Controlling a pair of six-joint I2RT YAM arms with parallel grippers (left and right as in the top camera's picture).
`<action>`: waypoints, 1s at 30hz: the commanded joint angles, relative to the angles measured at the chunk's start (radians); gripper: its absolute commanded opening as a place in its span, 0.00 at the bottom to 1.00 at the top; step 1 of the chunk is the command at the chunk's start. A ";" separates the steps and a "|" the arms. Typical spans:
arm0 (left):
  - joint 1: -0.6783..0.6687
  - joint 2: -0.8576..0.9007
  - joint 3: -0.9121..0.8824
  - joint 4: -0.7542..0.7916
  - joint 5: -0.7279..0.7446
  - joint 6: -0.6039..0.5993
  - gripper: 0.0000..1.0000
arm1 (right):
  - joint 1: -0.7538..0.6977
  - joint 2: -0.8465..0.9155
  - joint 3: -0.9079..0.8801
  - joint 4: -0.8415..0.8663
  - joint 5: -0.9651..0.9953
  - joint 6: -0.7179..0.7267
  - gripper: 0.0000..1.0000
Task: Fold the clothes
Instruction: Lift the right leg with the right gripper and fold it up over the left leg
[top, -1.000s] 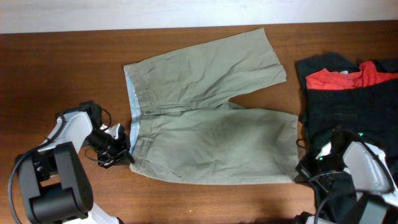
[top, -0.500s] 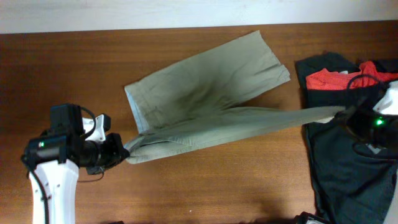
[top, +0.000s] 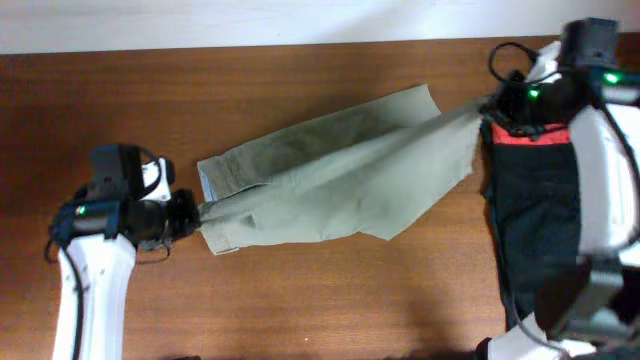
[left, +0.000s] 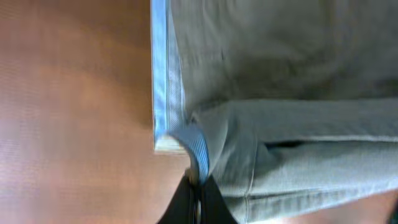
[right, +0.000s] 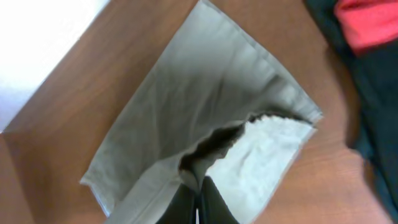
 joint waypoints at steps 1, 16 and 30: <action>-0.010 0.109 -0.010 0.104 -0.164 -0.002 0.00 | -0.009 0.072 0.020 0.116 0.082 0.008 0.04; -0.010 0.221 -0.010 0.372 -0.298 0.006 0.29 | 0.040 0.249 0.016 0.389 0.076 0.007 0.44; -0.010 0.224 -0.068 0.165 -0.190 0.052 0.71 | -0.036 0.245 -0.114 -0.013 0.104 -0.207 0.67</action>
